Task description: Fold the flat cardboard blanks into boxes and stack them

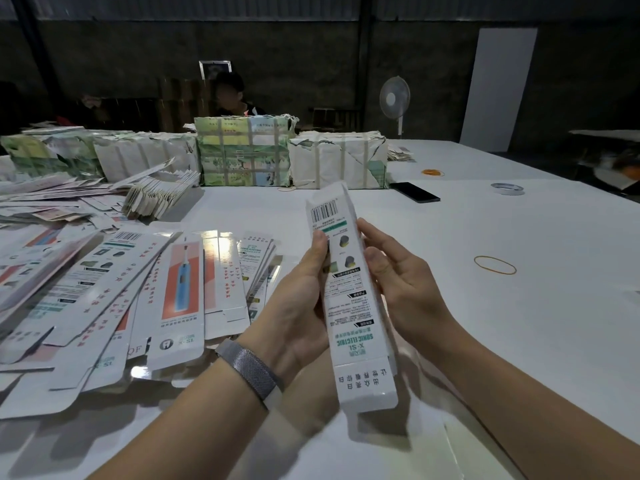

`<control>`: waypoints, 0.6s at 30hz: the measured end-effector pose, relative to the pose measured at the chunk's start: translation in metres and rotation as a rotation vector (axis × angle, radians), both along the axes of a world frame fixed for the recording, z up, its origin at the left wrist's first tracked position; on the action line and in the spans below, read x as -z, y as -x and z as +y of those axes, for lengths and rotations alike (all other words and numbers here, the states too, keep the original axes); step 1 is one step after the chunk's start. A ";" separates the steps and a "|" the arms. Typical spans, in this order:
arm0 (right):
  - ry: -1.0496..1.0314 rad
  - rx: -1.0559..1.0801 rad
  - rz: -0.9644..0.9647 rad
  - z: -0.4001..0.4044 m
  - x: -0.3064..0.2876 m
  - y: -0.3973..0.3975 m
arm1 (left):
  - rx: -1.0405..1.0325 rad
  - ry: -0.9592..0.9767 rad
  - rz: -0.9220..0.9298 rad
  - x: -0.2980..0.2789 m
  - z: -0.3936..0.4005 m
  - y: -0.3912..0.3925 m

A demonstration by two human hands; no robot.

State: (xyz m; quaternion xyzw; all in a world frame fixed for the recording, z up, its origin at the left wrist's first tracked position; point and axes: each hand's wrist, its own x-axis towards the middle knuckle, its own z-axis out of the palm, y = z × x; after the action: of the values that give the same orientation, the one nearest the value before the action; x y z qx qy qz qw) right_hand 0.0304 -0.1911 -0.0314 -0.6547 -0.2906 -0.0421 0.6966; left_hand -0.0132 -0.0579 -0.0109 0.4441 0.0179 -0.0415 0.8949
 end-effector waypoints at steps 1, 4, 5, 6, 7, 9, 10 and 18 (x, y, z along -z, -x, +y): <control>0.003 0.011 -0.007 -0.001 -0.002 -0.001 | -0.016 -0.060 -0.018 -0.002 0.000 0.001; 0.064 0.069 -0.046 -0.002 -0.006 -0.001 | -0.059 -0.178 -0.064 -0.002 -0.005 0.003; 0.079 0.079 -0.061 -0.003 -0.006 -0.002 | -0.065 -0.201 -0.076 0.000 -0.007 0.004; 0.083 0.090 -0.074 -0.003 -0.006 -0.002 | -0.067 -0.217 -0.084 0.001 -0.010 0.004; 0.086 0.101 -0.088 -0.004 -0.007 -0.001 | -0.070 -0.225 -0.092 0.002 -0.012 0.004; 0.088 0.127 -0.121 -0.003 -0.006 0.001 | -0.085 -0.241 -0.132 0.003 -0.013 0.004; 0.083 0.144 -0.141 -0.001 -0.005 0.003 | -0.103 -0.261 -0.162 0.004 -0.012 0.003; -0.015 0.093 -0.169 0.004 -0.005 0.012 | -0.267 -0.669 -0.396 0.002 -0.006 0.004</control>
State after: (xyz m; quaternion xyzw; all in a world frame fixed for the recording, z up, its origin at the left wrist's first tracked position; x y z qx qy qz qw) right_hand 0.0181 -0.1872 -0.0261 -0.6563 -0.3173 -0.1313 0.6719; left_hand -0.0171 -0.0643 -0.0133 0.7036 -0.0845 0.1693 0.6849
